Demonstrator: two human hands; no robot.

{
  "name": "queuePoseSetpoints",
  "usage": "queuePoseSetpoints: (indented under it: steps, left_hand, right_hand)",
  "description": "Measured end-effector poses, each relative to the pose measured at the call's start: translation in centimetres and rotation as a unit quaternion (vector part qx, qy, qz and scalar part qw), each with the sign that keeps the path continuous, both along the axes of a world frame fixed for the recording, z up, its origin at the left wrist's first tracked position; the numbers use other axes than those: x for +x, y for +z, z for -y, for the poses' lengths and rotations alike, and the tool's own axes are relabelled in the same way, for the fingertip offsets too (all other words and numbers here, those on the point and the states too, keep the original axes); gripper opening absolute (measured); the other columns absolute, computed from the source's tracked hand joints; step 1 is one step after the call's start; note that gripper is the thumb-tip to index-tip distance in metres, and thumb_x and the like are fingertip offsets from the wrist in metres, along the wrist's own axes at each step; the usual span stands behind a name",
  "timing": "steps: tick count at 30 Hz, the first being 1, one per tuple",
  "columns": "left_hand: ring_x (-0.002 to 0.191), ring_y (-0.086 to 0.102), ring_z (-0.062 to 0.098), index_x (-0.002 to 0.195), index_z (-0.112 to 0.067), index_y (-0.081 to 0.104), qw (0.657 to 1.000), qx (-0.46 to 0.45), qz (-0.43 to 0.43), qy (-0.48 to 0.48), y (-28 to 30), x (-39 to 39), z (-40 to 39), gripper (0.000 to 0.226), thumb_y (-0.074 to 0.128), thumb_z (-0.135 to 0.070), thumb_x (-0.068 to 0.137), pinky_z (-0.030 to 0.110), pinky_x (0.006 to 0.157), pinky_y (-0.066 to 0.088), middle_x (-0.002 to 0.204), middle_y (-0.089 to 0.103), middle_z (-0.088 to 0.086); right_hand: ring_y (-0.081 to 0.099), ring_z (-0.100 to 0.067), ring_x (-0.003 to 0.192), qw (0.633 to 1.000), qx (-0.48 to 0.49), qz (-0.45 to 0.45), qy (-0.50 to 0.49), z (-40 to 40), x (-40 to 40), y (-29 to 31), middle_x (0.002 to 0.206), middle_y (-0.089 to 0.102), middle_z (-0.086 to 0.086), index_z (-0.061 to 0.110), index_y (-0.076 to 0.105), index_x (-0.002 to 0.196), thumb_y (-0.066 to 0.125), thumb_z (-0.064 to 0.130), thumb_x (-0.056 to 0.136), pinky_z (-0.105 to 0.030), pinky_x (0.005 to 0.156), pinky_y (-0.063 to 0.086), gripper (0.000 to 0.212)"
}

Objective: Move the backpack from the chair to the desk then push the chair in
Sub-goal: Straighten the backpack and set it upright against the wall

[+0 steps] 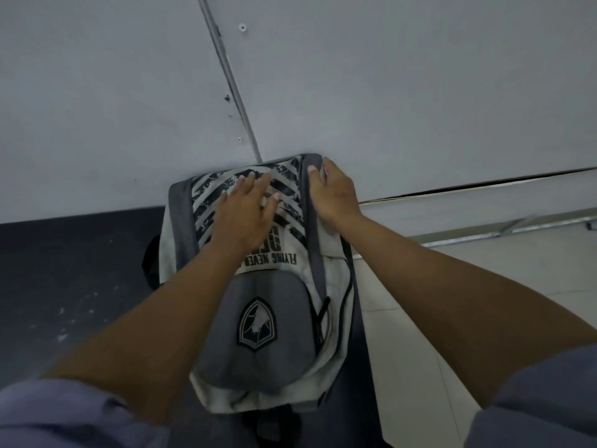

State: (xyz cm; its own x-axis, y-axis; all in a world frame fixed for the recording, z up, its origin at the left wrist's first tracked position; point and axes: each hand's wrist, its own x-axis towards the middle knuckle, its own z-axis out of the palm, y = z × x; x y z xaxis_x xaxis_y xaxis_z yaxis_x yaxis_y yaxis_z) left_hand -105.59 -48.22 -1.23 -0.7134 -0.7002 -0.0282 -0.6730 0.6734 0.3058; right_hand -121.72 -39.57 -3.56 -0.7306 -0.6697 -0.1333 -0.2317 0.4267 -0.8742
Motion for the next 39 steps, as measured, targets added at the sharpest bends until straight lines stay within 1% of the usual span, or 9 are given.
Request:
queuePoseSetpoints:
  steps: [3,7,15,19,25,28,32,36,39]
  left_hand:
    - [0.149,0.040,0.032,0.156,-0.015,0.043,0.998,-0.049,-0.025,0.003,1.1,3.1,2.3,0.056,0.043,-0.042,0.107,0.058,0.120,0.033,0.160,0.045,0.015]
    - [0.142,0.048,0.032,0.152,-0.014,0.049,0.996,-0.082,-0.034,-0.003,1.7,8.0,4.4,0.053,0.049,-0.039,0.104,0.056,0.115,0.039,0.155,0.052,0.011]
    - [0.142,0.050,0.033,0.149,-0.012,0.054,0.998,-0.035,-0.052,0.025,0.6,19.4,8.5,0.053,0.054,-0.038,0.103,0.055,0.116,0.040,0.154,0.053,0.016]
    - [0.144,0.048,0.031,0.149,-0.014,0.054,0.995,0.033,-0.058,0.077,-1.2,23.9,10.9,0.053,0.055,-0.040,0.103,0.046,0.116,0.042,0.155,0.052,0.012]
    - [0.114,0.067,0.037,0.124,-0.010,0.071,0.984,0.095,-0.080,0.131,-5.0,26.2,13.2,0.037,0.058,-0.037,0.102,0.041,0.088,0.054,0.124,0.072,0.015]
    - [0.103,0.071,0.035,0.117,-0.015,0.075,0.973,0.147,-0.077,0.161,-6.8,25.3,14.0,0.036,0.058,-0.043,0.101,0.033,0.077,0.051,0.112,0.077,0.012]
    - [0.098,0.073,0.030,0.105,-0.017,0.081,0.952,0.228,-0.082,0.187,-8.9,23.2,15.1,0.038,0.062,-0.049,0.097,0.031,0.078,0.055,0.099,0.080,0.008]
    - [0.072,0.074,0.029,0.057,-0.015,0.068,0.923,0.303,-0.085,0.223,-10.4,21.0,16.1,0.052,0.069,-0.057,0.089,0.030,0.063,0.056,0.060,0.068,0.006]
    - [0.068,0.076,0.029,0.071,0.001,0.076,0.878,0.392,-0.097,0.259,-11.3,19.3,16.7,0.061,0.075,-0.060,0.082,0.042,0.071,0.066,0.072,0.077,0.014]
  right_hand:
    - [0.035,-0.027,0.149,0.992,-0.003,-0.122,0.024,0.2,2.9,0.9,0.158,0.043,-0.012,0.008,0.046,0.148,0.045,0.038,0.105,-0.040,0.124,0.025,0.052]
    - [0.026,-0.027,0.154,0.980,0.032,-0.186,0.061,1.4,8.2,1.9,0.163,0.036,-0.012,0.010,0.042,0.152,0.047,0.035,0.104,-0.049,0.127,0.019,0.054]
    - [0.035,-0.028,0.149,0.973,0.062,-0.203,0.092,5.5,20.1,2.4,0.159,0.042,-0.015,0.009,0.047,0.151,0.053,0.031,0.102,-0.042,0.123,0.027,0.054]
    - [0.033,-0.029,0.150,0.964,0.085,-0.228,0.109,8.0,24.4,1.7,0.160,0.041,-0.014,0.010,0.044,0.152,0.055,0.037,0.101,-0.045,0.123,0.028,0.059]
    - [0.010,-0.031,0.158,0.942,0.189,-0.250,0.115,10.9,27.3,-0.4,0.171,0.010,-0.011,0.016,0.018,0.162,0.056,0.055,0.095,-0.055,0.125,0.018,0.087]
    - [-0.003,-0.034,0.158,0.930,0.245,-0.254,0.106,12.6,28.2,-1.3,0.171,-0.011,-0.010,0.018,0.001,0.163,0.062,0.062,0.088,-0.060,0.124,0.011,0.106]
    - [-0.004,-0.040,0.157,0.921,0.269,-0.270,0.080,13.3,28.7,-2.1,0.169,-0.021,-0.014,0.017,-0.006,0.162,0.071,0.045,0.089,-0.061,0.125,0.013,0.110]
    - [-0.002,-0.038,0.158,0.941,0.227,-0.240,0.074,13.3,28.3,-2.6,0.169,-0.017,-0.019,0.016,-0.005,0.163,0.062,0.009,0.095,-0.046,0.125,0.026,0.096]
    - [0.011,-0.035,0.157,0.954,0.191,-0.218,0.073,12.8,27.6,-2.6,0.171,-0.010,-0.016,0.019,0.003,0.164,0.053,-0.002,0.098,-0.038,0.109,0.047,0.086]
